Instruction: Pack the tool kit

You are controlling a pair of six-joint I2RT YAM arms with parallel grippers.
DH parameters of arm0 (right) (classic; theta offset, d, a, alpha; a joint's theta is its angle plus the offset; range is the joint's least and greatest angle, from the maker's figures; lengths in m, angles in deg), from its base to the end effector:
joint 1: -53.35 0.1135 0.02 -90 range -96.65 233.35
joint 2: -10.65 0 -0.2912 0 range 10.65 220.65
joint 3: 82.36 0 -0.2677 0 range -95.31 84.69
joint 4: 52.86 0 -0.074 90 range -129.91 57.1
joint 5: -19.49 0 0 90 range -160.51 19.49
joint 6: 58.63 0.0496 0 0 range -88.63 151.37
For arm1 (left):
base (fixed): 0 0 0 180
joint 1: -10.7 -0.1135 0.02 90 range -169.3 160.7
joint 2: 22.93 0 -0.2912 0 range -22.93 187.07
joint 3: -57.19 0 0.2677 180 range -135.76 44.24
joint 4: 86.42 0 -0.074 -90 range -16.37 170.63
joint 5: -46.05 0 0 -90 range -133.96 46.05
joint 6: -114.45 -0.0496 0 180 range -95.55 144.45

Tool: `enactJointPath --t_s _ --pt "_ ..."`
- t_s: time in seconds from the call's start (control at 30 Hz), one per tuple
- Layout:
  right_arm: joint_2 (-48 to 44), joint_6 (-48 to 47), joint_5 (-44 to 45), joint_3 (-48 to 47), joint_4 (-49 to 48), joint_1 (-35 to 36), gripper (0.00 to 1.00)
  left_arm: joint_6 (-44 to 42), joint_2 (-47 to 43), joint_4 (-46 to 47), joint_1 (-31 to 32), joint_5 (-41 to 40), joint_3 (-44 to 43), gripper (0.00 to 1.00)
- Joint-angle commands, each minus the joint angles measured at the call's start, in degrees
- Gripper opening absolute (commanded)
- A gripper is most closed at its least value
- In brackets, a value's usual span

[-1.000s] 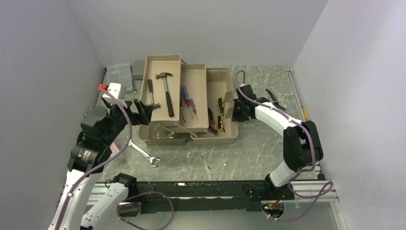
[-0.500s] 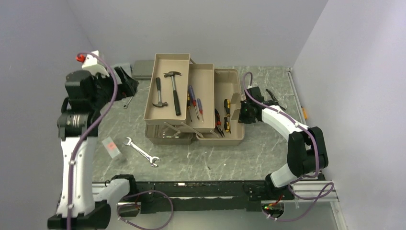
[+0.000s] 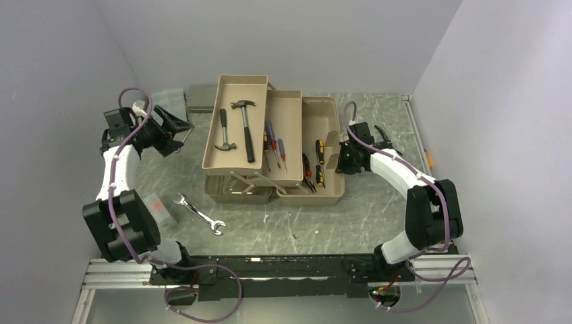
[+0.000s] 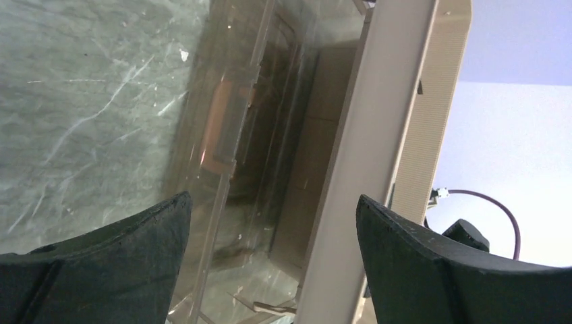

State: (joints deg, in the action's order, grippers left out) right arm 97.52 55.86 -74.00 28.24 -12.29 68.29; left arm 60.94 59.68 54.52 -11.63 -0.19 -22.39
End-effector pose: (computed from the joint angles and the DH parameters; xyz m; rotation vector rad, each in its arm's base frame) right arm 0.3131 0.0867 0.2191 0.1951 2.6102 0.3279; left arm 0.3196 0.0942 0.3145 -0.7437 2.1245 -1.0045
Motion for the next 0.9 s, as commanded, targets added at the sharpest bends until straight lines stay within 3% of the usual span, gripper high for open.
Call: enactJointPath --t_s 0.0,0.07,0.17,0.37,0.47,0.6,0.87 --pt "-4.0 0.4 -2.9 -0.9 -3.1 -1.4 0.0 5.6 3.0 13.3 3.2 3.7 4.3 0.92" --pt "-3.4 0.2 -3.7 -1.4 -3.0 -1.4 0.0 5.7 4.9 15.8 6.1 2.4 5.4 0.92" --pt "-3.2 -0.4 -5.1 -2.0 -2.4 -1.4 0.0 2.4 9.2 11.4 9.2 -0.9 2.5 0.93" --pt "-4.8 0.0 -6.8 -0.9 -3.2 -1.3 0.0 1.4 12.9 12.1 9.3 -4.9 3.4 0.9" --pt "-5.1 -0.1 -6.8 -1.0 -2.9 -1.3 0.0 -1.0 13.7 9.4 9.4 -8.6 1.9 0.84" --pt "-4.8 -0.5 -6.6 -1.6 -2.3 -1.4 0.0 -1.7 13.6 9.0 10.0 -12.4 2.9 0.67" --pt "-3.6 -0.8 -8.0 -3.1 -2.0 -1.3 0.0 -3.7 13.1 9.1 13.9 -17.6 4.9 0.59"
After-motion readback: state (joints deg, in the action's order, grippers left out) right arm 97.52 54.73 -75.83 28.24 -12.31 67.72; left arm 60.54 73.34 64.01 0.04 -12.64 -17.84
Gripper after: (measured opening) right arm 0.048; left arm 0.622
